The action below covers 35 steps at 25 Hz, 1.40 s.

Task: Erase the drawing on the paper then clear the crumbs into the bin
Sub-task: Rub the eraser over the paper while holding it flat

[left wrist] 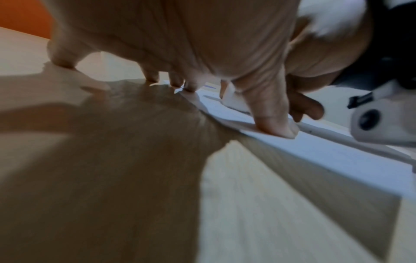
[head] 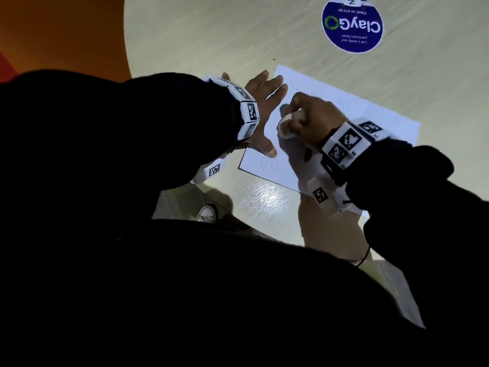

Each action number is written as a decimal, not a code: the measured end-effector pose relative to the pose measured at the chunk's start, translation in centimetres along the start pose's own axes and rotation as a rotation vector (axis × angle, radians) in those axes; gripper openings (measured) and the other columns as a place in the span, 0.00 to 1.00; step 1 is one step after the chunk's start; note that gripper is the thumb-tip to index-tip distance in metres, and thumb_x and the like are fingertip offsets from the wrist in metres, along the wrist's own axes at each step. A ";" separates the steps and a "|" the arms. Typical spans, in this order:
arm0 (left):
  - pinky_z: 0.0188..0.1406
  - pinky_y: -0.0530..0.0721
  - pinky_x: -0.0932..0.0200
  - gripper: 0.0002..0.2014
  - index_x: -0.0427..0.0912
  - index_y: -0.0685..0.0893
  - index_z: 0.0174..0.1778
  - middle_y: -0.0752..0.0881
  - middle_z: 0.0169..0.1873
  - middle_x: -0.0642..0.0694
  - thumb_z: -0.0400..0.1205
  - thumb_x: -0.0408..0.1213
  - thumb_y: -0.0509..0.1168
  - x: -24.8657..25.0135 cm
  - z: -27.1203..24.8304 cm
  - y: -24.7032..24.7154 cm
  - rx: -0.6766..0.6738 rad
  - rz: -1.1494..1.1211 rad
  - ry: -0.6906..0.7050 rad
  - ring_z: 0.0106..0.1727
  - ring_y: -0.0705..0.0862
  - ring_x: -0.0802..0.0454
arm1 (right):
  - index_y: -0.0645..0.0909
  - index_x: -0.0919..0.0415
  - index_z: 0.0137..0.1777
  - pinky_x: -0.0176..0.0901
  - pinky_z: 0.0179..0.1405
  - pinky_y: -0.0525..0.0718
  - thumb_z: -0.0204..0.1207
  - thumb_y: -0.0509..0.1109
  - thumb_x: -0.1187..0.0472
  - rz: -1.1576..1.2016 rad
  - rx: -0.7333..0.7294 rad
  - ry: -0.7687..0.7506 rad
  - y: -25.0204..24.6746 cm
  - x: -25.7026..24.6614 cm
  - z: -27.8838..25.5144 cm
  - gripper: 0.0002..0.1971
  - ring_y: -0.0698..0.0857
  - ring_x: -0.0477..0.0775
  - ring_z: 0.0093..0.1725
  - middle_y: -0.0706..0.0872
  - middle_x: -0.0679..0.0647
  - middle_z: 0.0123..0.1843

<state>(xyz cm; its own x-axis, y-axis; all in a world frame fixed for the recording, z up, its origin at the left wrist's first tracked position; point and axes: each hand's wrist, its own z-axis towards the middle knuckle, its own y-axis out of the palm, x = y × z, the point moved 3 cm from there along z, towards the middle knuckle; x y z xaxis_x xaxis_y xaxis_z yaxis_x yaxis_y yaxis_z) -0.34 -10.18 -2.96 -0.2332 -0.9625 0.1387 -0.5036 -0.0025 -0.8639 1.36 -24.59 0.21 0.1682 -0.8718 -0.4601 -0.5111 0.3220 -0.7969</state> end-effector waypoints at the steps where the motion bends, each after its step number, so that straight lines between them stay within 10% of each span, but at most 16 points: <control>1: 0.69 0.48 0.18 0.64 0.46 0.37 0.84 0.36 0.84 0.50 0.64 0.73 0.67 0.1 -0.1 -0.1 -0.001 -0.007 0.002 0.84 0.36 0.48 | 0.74 0.51 0.48 0.39 0.43 0.67 0.73 0.69 0.59 -0.002 0.047 0.006 -0.8 0.2 0.7 0.07 0.76 0.53 0.46 0.78 0.46 0.44; 10: 0.72 0.43 0.22 0.64 0.49 0.36 0.84 0.35 0.84 0.51 0.64 0.73 0.69 -1.5 -1.1 0.7 -0.018 -0.048 -0.033 0.84 0.34 0.49 | 0.77 0.56 0.54 0.46 0.46 0.81 0.73 0.68 0.57 0.093 0.106 0.082 -1.4 1.4 2.1 0.10 0.85 0.61 0.48 0.85 0.54 0.47; 14: 0.72 0.44 0.22 0.64 0.49 0.37 0.84 0.35 0.84 0.49 0.64 0.72 0.70 -1.5 -1.2 0.6 0.004 -0.042 -0.029 0.84 0.34 0.47 | 0.74 0.53 0.47 0.41 0.40 0.73 0.71 0.71 0.57 0.093 -0.024 0.010 0.4 0.1 0.5 0.09 0.80 0.53 0.45 0.81 0.42 0.40; 19: 0.72 0.44 0.22 0.65 0.48 0.37 0.84 0.36 0.84 0.48 0.63 0.72 0.69 -1.3 -1.2 0.7 0.013 -0.041 -0.026 0.84 0.35 0.46 | 0.76 0.57 0.55 0.41 0.43 0.71 0.74 0.67 0.56 -0.048 0.125 0.042 -3.0 -0.2 4.1 0.11 0.82 0.62 0.56 0.84 0.57 0.58; 24: 0.72 0.44 0.22 0.63 0.48 0.37 0.84 0.35 0.84 0.48 0.65 0.71 0.70 -1.3 -1.3 0.5 -0.006 -0.025 -0.040 0.84 0.34 0.45 | 0.76 0.55 0.53 0.48 0.47 0.82 0.76 0.63 0.52 -0.081 0.053 -0.010 -1.3 -0.8 4.6 0.10 0.85 0.63 0.48 0.85 0.55 0.47; 30: 0.75 0.48 0.27 0.56 0.47 0.49 0.85 0.45 0.85 0.45 0.69 0.67 0.70 -1.1 -1.0 0.1 0.078 -0.067 -0.042 0.84 0.42 0.46 | 0.74 0.56 0.49 0.34 0.15 0.74 0.74 0.65 0.59 0.099 0.033 0.028 -2.6 0.3 4.6 0.06 0.83 0.51 0.20 0.79 0.45 0.34; 33: 0.70 0.64 0.32 0.41 0.47 0.67 0.78 0.60 0.80 0.42 0.72 0.62 0.69 -1.7 0.6 -2.0 0.266 -0.133 -0.015 0.81 0.57 0.42 | 0.73 0.54 0.48 0.40 0.32 0.76 0.73 0.67 0.59 0.091 0.043 -0.030 -2.2 0.6 4.7 0.06 0.82 0.55 0.32 0.79 0.43 0.34; 35: 0.73 0.58 0.31 0.44 0.53 0.62 0.81 0.55 0.83 0.43 0.71 0.62 0.71 -2.4 2.0 -2.5 0.237 -0.097 0.000 0.83 0.51 0.42 | 0.74 0.53 0.48 0.42 0.40 0.74 0.73 0.68 0.58 0.032 0.054 -0.042 -2.3 0.7 4.8 0.07 0.80 0.57 0.41 0.80 0.49 0.40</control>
<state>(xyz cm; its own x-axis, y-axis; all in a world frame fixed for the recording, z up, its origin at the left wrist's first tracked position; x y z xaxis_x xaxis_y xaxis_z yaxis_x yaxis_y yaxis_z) 3.17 -8.37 -2.12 -0.1931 -0.9547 0.2266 -0.3144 -0.1585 -0.9360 6.71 -24.13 -0.13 0.1889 -0.8447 -0.5008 -0.4706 0.3697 -0.8011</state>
